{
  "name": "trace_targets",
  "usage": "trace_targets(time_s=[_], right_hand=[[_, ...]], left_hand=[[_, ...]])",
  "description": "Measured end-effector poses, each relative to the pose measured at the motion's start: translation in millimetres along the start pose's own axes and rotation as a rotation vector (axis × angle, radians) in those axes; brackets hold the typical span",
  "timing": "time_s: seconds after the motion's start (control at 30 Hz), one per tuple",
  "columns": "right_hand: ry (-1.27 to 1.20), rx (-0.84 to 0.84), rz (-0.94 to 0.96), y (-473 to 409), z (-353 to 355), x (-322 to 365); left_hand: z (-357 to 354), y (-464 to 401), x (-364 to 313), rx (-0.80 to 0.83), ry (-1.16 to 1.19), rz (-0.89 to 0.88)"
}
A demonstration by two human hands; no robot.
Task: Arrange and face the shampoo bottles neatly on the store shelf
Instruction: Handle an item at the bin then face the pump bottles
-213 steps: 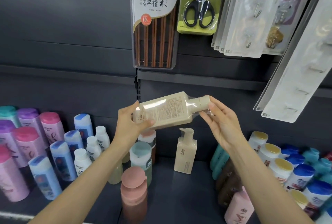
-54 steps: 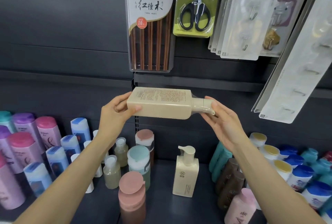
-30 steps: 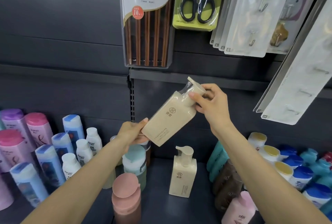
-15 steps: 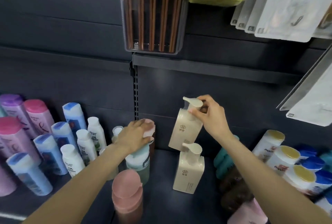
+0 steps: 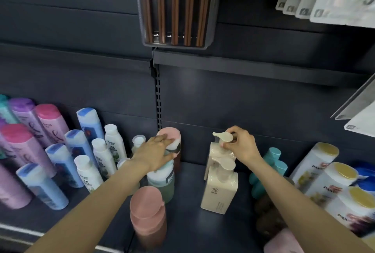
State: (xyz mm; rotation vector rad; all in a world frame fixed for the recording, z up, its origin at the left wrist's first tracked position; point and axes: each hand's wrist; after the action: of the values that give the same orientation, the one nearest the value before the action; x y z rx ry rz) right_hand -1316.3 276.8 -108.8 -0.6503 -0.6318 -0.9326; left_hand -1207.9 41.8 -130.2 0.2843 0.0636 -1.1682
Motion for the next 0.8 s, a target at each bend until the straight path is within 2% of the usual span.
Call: trace_targets(time_s=[0.5, 0.67, 0.8], right_hand=[[0.026, 0.122, -0.053, -1, 3, -4], [0.138, 0.022, 0.132, 9, 6, 21], [0.111, -0.066, 0.329, 33, 0, 62]], left_hand=[[-4, 11, 0, -0.07, 0.17, 0.062], [3, 36, 6, -0.142, 0.334, 0.104], [9, 63, 21, -0.238, 0.448, 0.125]])
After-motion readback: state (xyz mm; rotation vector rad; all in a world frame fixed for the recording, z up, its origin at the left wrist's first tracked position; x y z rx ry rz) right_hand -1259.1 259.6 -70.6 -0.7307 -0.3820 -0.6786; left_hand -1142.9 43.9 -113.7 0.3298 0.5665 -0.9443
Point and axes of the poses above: each hand's wrist, its own y-axis away from the middle knuckle, its own z-axis out of the back of the hand, x = y × z, and after that the axes turned 11 degrees about z, right-handed
